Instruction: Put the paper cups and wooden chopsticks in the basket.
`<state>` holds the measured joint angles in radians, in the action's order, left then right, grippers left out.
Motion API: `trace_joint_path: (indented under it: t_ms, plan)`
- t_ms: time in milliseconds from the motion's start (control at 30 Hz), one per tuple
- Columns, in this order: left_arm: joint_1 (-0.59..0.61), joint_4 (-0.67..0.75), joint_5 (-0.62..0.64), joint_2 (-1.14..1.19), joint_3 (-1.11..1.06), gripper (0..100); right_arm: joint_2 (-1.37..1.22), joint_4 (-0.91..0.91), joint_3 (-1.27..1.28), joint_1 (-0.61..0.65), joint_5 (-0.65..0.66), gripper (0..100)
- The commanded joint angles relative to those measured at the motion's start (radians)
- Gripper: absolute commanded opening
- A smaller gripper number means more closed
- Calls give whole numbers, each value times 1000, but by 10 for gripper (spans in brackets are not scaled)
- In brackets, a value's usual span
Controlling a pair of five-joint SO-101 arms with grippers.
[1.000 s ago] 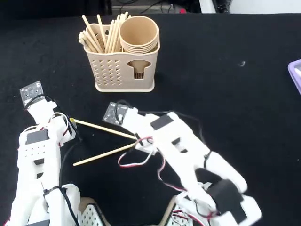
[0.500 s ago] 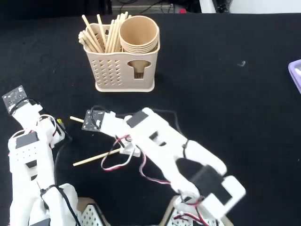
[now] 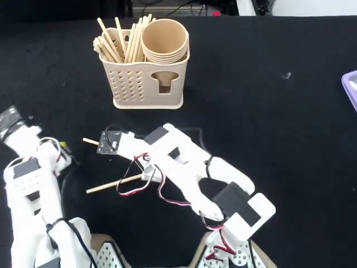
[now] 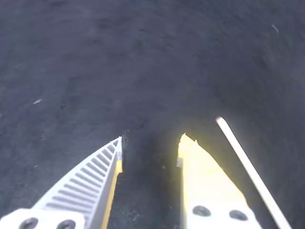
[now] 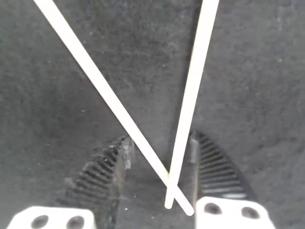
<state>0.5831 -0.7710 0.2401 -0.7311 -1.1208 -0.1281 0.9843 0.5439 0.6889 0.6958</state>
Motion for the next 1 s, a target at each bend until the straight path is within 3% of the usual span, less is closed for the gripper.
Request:
trace_joint_path:
  t_ms: [0, 267, 567, 967]
  plan:
    - [70, 14, 63, -11, 50, 191, -2, 8, -38, -14, 11, 10]
    - [108, 15, 106, -11, 58, 191, 24, 17, -30, -40, 11, 11]
    - [102, 15, 106, -11, 59, 191, 285, 161, 2, -141, 55, 11]
    - [102, 15, 106, -11, 59, 191, 174, -57, 166, -275, 57, 15]
